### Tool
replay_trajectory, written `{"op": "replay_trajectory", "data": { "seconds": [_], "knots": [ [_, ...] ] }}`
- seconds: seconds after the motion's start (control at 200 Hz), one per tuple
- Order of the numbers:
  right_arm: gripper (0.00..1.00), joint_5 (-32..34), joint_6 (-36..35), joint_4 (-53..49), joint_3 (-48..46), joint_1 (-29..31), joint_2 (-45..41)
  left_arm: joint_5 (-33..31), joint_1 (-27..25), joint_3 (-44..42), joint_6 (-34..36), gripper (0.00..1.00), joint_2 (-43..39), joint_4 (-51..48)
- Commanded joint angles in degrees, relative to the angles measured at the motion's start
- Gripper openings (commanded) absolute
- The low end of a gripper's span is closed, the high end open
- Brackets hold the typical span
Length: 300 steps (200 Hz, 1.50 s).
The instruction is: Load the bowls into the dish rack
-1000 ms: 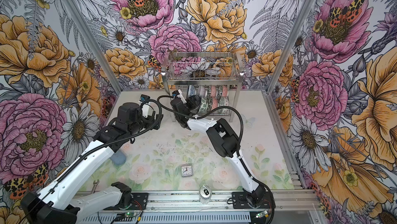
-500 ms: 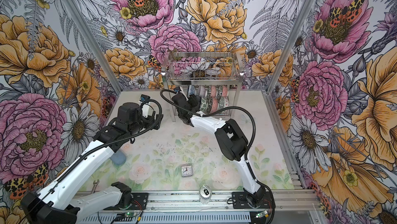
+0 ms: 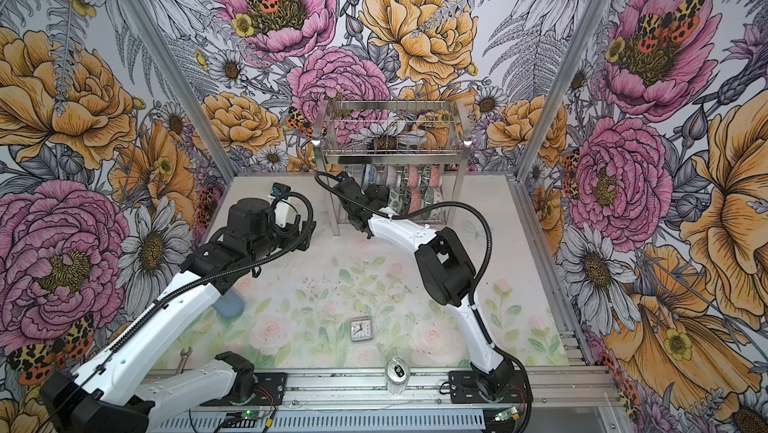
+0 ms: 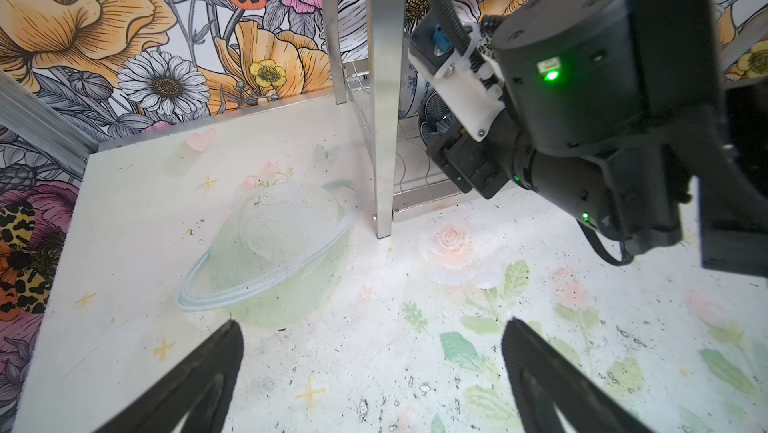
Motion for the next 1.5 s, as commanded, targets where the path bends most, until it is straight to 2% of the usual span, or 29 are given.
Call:
{"op": "replay_trajectory", "data": {
  "seconds": [0.0,0.2,0.355,0.725,0.796,0.991,1.081,1.341,1.496],
  "knots": [
    [0.78,-1.1,-0.1,-2.6,3.9,-0.3,3.1,1.5,0.6,-0.2,0.2,0.99,-0.4,0.7],
    [0.76,-1.8,0.3,-3.8,7.5,-0.5,6.6,1.6,0.7,-0.2,0.2,0.99,-0.2,0.7],
    [0.72,0.1,0.9,-3.8,9.5,-0.8,9.3,1.6,0.6,-0.2,0.2,0.99,-0.2,0.7],
    [0.53,4.2,1.1,-3.8,13.1,-1.4,14.0,1.5,0.9,-0.2,0.1,0.99,0.1,0.7],
    [0.44,4.8,0.6,-3.8,13.8,-1.4,14.5,1.6,0.9,-0.2,0.1,0.99,0.2,0.7],
    [0.11,5.2,-1.1,-3.7,15.0,-1.4,15.3,1.5,1.0,-0.2,0.1,0.99,0.2,0.7],
    [0.00,4.7,-1.7,-3.8,15.0,-1.3,15.0,1.5,1.0,-0.2,0.1,0.99,0.2,0.7],
    [0.00,3.3,-5.0,-3.7,14.4,-0.6,13.9,1.5,1.0,-0.2,0.1,0.99,0.0,0.7],
    [0.00,-0.5,-8.9,-1.8,11.1,-0.1,10.8,1.6,1.0,-0.2,0.1,0.99,-0.1,0.7]
  ]
}}
